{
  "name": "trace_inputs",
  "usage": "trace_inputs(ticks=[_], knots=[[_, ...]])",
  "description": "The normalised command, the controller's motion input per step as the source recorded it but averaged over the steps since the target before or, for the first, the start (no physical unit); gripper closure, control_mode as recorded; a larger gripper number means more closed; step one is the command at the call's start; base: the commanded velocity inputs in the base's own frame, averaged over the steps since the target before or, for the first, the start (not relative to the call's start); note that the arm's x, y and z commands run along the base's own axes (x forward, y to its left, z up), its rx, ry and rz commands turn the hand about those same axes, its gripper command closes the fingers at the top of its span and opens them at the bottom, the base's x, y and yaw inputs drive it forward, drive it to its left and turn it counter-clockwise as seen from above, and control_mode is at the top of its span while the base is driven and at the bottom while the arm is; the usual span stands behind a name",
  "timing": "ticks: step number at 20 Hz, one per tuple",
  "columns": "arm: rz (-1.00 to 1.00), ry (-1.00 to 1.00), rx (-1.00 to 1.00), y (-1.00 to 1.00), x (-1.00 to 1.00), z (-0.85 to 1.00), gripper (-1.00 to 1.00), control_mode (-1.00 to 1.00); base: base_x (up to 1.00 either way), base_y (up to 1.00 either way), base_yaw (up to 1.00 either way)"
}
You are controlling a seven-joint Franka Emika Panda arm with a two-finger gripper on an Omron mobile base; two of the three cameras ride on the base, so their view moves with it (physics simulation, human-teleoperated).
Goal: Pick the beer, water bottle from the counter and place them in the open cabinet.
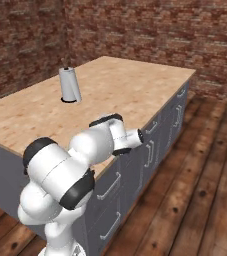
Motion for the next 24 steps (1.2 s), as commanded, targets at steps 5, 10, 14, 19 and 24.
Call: trace_inputs(ticks=[5,10,14,19,24], knots=[[0.00,-0.01,0.02,0.06,0.44,-0.14,-1.00,-1.00,0.00,0.00,0.00],[0.00,-0.03,0.01,0.10,0.28,-0.26,-1.00,-1.00,0.00,0.00,0.00],[0.00,0.00,0.00,0.04,-0.05,-0.24,-1.00,-1.00,0.00,0.00,0.00],[0.04,0.00,0.01,0.03,-0.27,-0.05,-1.00,-1.00,0.00,0.00,0.00],[0.05,0.00,0.03,0.32,-0.35,0.00,-1.00,-1.00,0.00,0.00,0.00]])
